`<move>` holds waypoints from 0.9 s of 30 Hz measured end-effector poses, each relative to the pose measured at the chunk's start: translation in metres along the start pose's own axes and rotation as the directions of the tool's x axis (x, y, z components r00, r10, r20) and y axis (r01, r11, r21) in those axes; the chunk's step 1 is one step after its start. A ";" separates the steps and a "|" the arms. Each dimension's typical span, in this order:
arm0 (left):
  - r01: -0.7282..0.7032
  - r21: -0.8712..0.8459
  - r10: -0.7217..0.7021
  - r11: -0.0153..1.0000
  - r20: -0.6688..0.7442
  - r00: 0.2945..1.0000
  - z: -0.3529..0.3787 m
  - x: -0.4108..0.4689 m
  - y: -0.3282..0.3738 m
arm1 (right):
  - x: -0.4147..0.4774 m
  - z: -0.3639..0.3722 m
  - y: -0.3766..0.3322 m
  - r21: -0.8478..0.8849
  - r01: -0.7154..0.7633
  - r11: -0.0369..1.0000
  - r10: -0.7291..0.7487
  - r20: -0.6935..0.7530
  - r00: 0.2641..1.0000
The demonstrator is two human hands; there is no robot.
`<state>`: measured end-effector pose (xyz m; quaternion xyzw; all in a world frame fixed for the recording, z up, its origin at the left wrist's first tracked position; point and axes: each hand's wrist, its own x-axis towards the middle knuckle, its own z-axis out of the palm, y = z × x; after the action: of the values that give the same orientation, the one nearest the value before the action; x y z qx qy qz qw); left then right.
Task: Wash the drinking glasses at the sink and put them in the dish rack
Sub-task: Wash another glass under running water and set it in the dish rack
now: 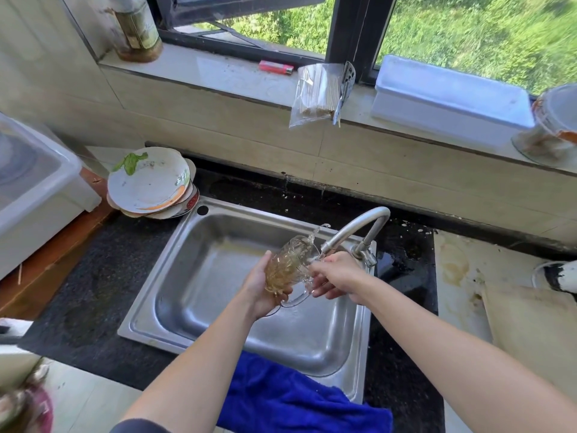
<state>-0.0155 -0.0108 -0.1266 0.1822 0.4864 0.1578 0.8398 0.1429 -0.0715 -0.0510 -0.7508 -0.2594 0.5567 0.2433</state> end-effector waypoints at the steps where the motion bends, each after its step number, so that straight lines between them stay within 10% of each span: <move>1: 0.022 0.019 -0.022 1.000 0.010 1.000 -0.002 0.001 0.001 | 0.001 -0.003 -0.001 -0.036 -0.002 0.999 0.002 0.010 1.000; 6: 0.076 0.191 -0.081 0.979 0.021 0.996 0.005 -0.012 0.012 | 0.013 -0.011 0.003 0.021 0.041 0.999 -0.041 -0.021 0.999; 10: -0.141 0.401 0.194 0.905 -0.095 0.976 0.013 -0.019 0.022 | 0.019 -0.005 0.019 0.175 -0.047 0.984 0.046 0.010 0.999; 14: -0.329 0.775 0.584 0.540 -0.064 0.809 0.021 -0.026 0.035 | 0.017 0.001 0.026 0.329 -0.075 0.941 0.076 0.010 0.997; 19: -0.294 0.943 0.737 0.157 0.086 0.671 0.033 -0.045 0.050 | 0.014 0.007 0.022 0.372 -0.008 0.928 0.002 0.017 1.000; 22: -0.310 0.928 0.698 0.206 0.082 0.711 0.034 -0.044 0.056 | 0.014 0.006 0.015 0.333 0.118 0.935 -0.108 -0.047 0.993; 27: -0.222 0.659 0.353 0.719 -0.071 0.933 0.033 -0.035 0.056 | 0.012 0.000 0.003 0.223 0.163 0.961 -0.156 -0.048 0.987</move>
<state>-0.0080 0.0181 -0.0588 0.5149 0.5548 0.1281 0.6408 0.1460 -0.0657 -0.0618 -0.7031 -0.2503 0.5498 0.3750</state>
